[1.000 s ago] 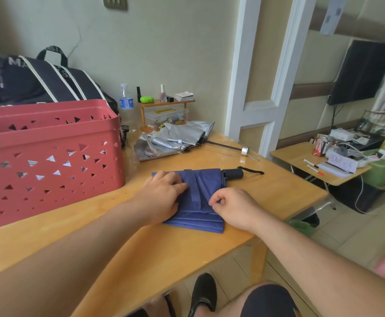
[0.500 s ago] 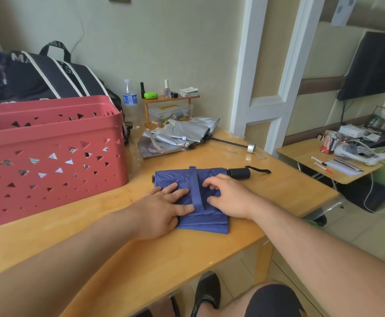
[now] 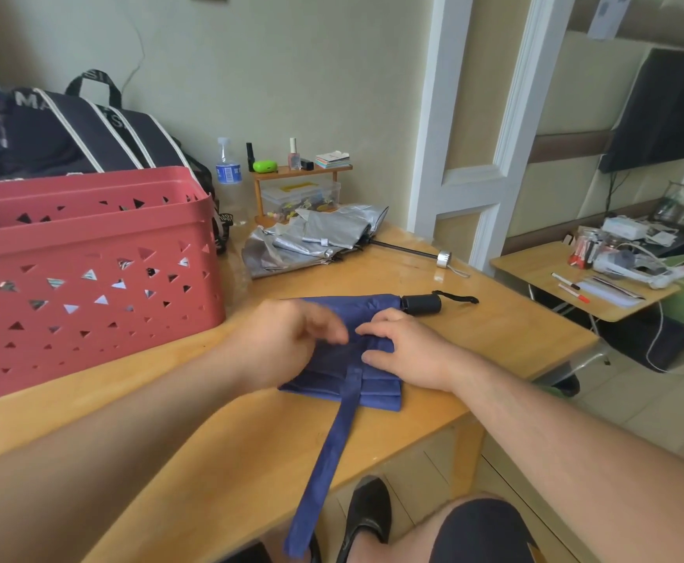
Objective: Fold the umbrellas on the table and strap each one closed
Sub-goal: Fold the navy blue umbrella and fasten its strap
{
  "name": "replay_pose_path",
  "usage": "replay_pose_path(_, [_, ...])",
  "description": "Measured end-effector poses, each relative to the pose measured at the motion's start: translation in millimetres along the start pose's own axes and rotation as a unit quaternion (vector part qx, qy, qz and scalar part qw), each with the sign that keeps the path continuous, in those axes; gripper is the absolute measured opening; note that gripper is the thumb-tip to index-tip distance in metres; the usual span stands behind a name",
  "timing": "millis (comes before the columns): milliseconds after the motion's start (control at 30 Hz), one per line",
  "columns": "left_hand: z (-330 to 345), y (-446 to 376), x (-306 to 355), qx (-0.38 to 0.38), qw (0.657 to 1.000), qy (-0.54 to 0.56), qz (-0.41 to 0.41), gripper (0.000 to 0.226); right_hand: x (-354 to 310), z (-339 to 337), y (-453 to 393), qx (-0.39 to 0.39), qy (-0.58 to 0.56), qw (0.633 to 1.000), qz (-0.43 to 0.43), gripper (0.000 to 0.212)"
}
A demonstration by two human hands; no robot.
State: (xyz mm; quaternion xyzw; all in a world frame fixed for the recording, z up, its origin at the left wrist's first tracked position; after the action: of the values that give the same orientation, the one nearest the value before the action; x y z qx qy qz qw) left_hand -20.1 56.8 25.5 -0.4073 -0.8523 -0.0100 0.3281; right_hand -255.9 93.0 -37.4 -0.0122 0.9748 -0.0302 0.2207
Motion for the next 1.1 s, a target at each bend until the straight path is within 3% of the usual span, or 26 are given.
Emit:
replay_pose_path(67, [9, -32, -7, 0.047, 0.995, -0.086, -0.025, 0.055, -9, 0, 5, -0.017, 0.096, 0.995, -0.011, 0.051])
replay_pose_path(167, [38, -55, -23, -0.017, 0.974, -0.224, -0.021, 0.048, -27, 2, 19, -0.038, 0.258, 0.965, -0.021, 0.051])
replay_pose_path(300, [60, -26, -33, -0.077, 0.936, -0.343, -0.017, 0.058, -31, 0, 41, -0.071, 0.228, 0.971, -0.015, 0.054])
replay_pose_path(400, [60, -17, -31, -0.107, 0.938, -0.328, -0.034, 0.061, -26, -18, 34, -0.061, 0.199, 0.978, -0.008, 0.043])
replay_pose_path(467, [59, -17, -31, -0.115, 0.937, -0.328, -0.035, 0.062, -32, -27, 13, 0.03, 0.212, 0.977, -0.018, 0.031])
replay_pose_path(533, [58, -17, -30, -0.112, 0.939, -0.323, -0.03, 0.062, -39, -23, -9, 0.089, 0.155, 0.983, -0.033, 0.031])
replay_pose_path(600, [57, -13, -33, -0.125, 0.943, -0.308, -0.025, 0.062, -41, -10, -21, 0.063, 0.109, 0.991, -0.048, 0.031])
replay_pose_path(733, [44, 6, -54, -0.167, 0.953, -0.252, 0.011, 0.068, -15, -3, -12, 0.051, 0.155, 0.984, -0.073, 0.029])
replay_pose_path(800, [29, 19, -68, -0.144, 0.972, -0.181, 0.036, 0.066, 0, -12, -3, 0.06, 0.149, 0.985, -0.063, 0.029])
replay_pose_path(900, [4, 17, -69, -0.116, 0.988, -0.097, -0.033, 0.057, 9, -13, 0, 0.076, 0.121, 0.988, -0.054, 0.027])
replay_pose_path(967, [-6, -13, -52, -0.126, 0.979, -0.126, -0.095, 0.061, 9, -5, -4, 0.088, 0.121, 0.987, -0.053, 0.026])
replay_pose_path(1100, [-1, -92, -19, -0.091, 0.952, -0.29, -0.049, 0.034, 10, -4, -6, 0.084, 0.117, 0.988, -0.049, 0.027])
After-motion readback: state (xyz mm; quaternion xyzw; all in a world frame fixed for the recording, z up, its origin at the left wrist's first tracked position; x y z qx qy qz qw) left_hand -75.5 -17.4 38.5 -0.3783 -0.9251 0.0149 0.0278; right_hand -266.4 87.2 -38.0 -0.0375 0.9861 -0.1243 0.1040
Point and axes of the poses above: each hand's wrist, its own y-axis away from the middle knuckle, its own z-axis out of the palm, x = y × z, the point moved 1 cm from there along -y, towards the middle knuckle, and after that the axes turned 4 degrees about y, right-handed, at the moved point
